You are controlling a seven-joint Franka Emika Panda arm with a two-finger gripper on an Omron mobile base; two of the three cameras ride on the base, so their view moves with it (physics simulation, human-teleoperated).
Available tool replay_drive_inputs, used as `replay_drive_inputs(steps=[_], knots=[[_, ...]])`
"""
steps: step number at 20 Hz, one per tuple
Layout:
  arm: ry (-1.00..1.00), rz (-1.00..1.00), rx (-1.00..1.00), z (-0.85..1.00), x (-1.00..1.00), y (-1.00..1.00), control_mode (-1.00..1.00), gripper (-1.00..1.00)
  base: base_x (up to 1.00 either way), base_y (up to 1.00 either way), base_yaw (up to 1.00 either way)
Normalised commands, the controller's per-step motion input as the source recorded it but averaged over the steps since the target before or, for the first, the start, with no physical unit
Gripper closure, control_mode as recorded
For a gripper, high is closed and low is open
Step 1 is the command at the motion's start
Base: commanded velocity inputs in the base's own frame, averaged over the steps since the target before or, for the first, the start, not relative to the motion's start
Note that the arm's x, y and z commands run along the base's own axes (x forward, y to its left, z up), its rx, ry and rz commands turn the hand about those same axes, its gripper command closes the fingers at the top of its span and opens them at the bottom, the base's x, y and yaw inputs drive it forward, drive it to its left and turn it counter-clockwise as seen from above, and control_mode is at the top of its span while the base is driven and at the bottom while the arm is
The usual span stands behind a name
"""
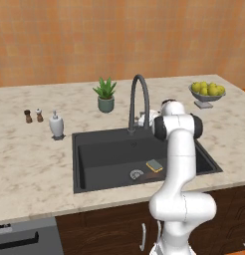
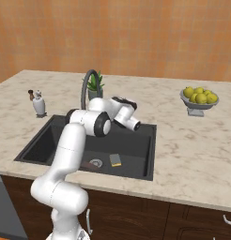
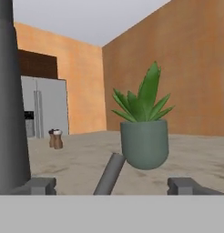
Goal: Pick the pan and sponge and place them into the sink. Then turn on the water.
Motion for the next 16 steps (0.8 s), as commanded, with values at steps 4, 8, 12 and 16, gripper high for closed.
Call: replay_drive_inputs(steps=[4, 8, 12, 16], knots=[[0.0, -0.01, 0.0, -0.28, 0.59, 0.16, -1.0, 1.0, 0.0, 0.0, 0.0], [0.0, -0.01, 0.0, -0.28, 0.54, 0.05, -1.0, 1.0, 0.0, 0.0, 0.0], [0.0, 0.0, 0.0, -0.27, 0.53, 0.0, -1.0, 1.0, 0.0, 0.0, 0.0], [0.0, -0.08, 0.0, -0.36, 0.5, -0.06, -1.0, 1.0, 0.0, 0.0, 0.0]])
